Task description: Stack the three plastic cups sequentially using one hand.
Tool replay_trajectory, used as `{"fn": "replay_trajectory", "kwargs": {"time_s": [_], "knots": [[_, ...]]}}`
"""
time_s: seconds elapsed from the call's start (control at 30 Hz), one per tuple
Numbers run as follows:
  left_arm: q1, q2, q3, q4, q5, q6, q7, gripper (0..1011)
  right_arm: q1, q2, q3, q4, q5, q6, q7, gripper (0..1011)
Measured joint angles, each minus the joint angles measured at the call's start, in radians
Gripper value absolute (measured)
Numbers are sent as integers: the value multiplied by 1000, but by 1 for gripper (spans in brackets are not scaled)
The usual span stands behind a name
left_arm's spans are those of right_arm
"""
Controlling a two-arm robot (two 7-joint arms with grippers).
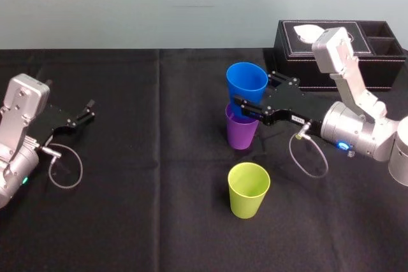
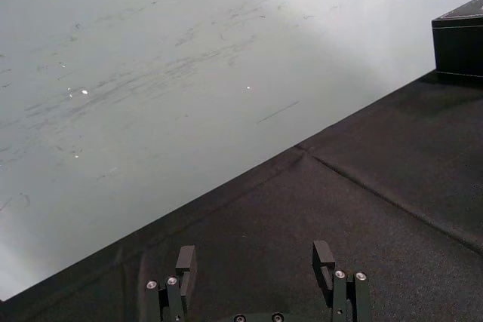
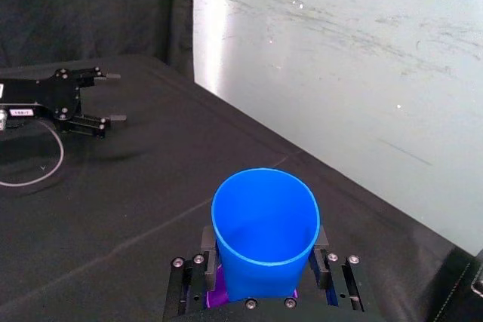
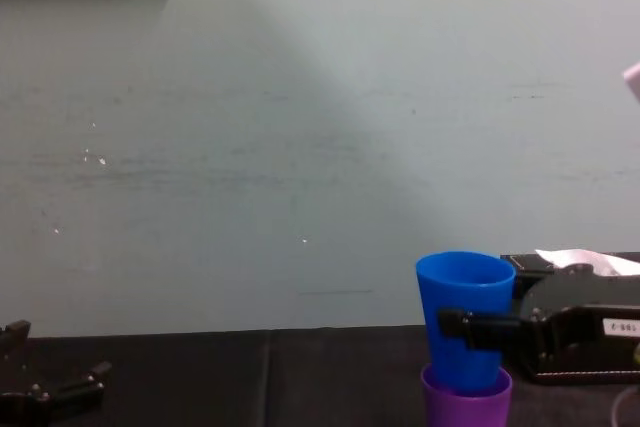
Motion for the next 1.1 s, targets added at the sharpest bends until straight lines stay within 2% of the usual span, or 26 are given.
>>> {"fn": "replay_trajectory", "kwargs": {"time_s": [0.4, 0.83, 1.1], "knots": [[0, 0, 0, 0, 0, 0, 0, 1012, 13, -31, -25, 96, -7, -37, 21, 716], [0, 0, 0, 0, 0, 0, 0, 1011, 12, -29, -24, 91, -7, -37, 22, 729], [0, 0, 0, 0, 0, 0, 0, 1011, 12, -29, -23, 88, -7, -36, 21, 933]]}}
